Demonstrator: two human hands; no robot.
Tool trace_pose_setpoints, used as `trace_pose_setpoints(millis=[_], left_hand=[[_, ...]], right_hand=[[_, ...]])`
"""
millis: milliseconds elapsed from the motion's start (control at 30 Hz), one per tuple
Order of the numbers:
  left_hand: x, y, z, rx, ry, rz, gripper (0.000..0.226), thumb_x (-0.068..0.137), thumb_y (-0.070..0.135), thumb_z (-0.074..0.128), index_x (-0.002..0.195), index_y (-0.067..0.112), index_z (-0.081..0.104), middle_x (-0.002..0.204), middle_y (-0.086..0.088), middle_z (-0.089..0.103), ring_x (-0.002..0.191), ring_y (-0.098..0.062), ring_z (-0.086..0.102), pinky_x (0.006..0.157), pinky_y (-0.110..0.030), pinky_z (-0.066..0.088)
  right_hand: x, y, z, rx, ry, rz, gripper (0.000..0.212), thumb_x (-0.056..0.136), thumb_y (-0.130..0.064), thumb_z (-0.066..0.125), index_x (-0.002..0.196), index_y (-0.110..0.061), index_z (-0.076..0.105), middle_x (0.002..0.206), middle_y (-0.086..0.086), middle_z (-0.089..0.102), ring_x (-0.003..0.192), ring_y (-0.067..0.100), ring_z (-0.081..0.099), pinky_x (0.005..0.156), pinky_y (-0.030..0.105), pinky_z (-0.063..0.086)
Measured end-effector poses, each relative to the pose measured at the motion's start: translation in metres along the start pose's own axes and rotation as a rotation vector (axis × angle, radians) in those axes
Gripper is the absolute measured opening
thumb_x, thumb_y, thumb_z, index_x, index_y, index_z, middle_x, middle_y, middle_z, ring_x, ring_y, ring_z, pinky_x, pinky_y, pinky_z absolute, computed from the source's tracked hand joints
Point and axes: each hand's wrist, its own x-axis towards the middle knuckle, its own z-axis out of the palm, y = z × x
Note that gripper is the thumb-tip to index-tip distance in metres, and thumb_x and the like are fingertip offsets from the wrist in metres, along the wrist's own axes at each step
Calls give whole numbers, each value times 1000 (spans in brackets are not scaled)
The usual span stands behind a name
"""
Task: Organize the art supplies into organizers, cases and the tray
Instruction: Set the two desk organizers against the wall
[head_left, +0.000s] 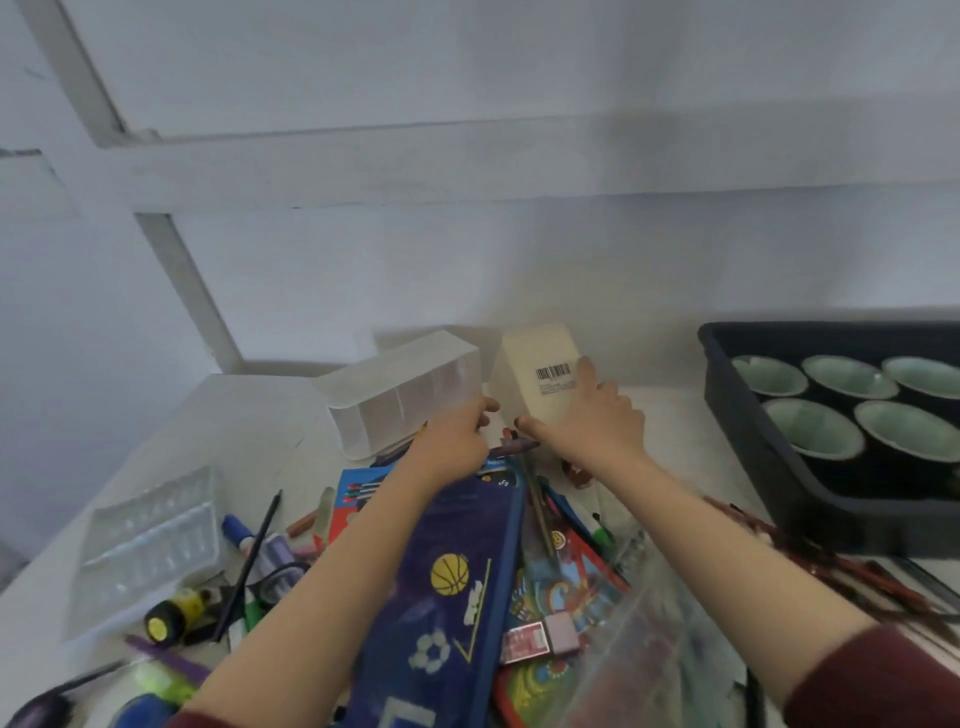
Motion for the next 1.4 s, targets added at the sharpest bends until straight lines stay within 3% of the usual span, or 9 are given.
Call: trace_pose_setpoints(millis=[200,433,600,700,767,900,1000,1233,1400], left_hand=[[15,-7,0,-72,27,26,47,91,4,46,135,18,44,129,-8,52,115,-20,50,97,-29,39],[30,0,-4,-192,142,55,46,93,4,48,137,12,41,130,-10,53,114,-19,49,92,-27,40],[42,21,-6,-555,83,-24,43,96,24,51,136,10,40,108,-3,60,86,-18,62,68,-27,52],[45,33,-10,-699,107,-33,21,95,18,51,113,8,51,89,-3,63,66,-16,66,50,-21,53],[48,36,-14,-610,185,2,8,91,7,49,89,10,56,71,0,64,48,-10,63,42,-15,48],[52,34,-15,-363,276,49,29,82,-1,44,57,10,51,40,6,56,36,-4,56,38,-10,41],[58,33,-7,-220,303,88,23,84,1,42,64,4,54,61,-11,63,53,-22,63,51,-28,53],[74,40,7,-26,291,117,18,95,10,40,87,3,54,80,-10,56,75,-23,56,62,-29,40],[84,47,12,32,246,139,19,95,11,39,77,9,45,76,-7,49,75,-24,55,65,-33,43]], right_hand=[[5,3,-5,195,83,36,81,66,-51,69,130,-19,31,114,10,57,99,32,57,69,30,39],[15,15,-22,844,33,274,55,82,-43,64,125,-17,44,108,2,49,92,20,50,67,31,42],[16,16,-25,1526,-269,449,30,89,-42,49,108,-19,53,101,12,59,91,29,60,78,43,54],[15,20,-22,1739,-402,406,35,91,-41,39,116,-20,52,104,13,60,95,31,58,74,44,51],[17,21,-21,1660,-352,400,29,92,-36,39,111,-18,53,106,14,59,95,29,58,78,45,51],[27,22,-24,1037,-113,344,30,95,-37,47,115,-16,53,126,9,53,106,23,52,94,38,45],[30,17,-26,851,-120,213,62,92,-48,51,143,-16,35,143,6,42,127,25,43,106,42,37],[23,16,-28,697,-60,38,35,93,-8,51,126,-13,59,119,4,64,102,14,59,80,21,46],[27,29,-20,650,-10,63,43,92,-1,45,130,-17,56,123,1,63,115,17,57,87,23,45]])
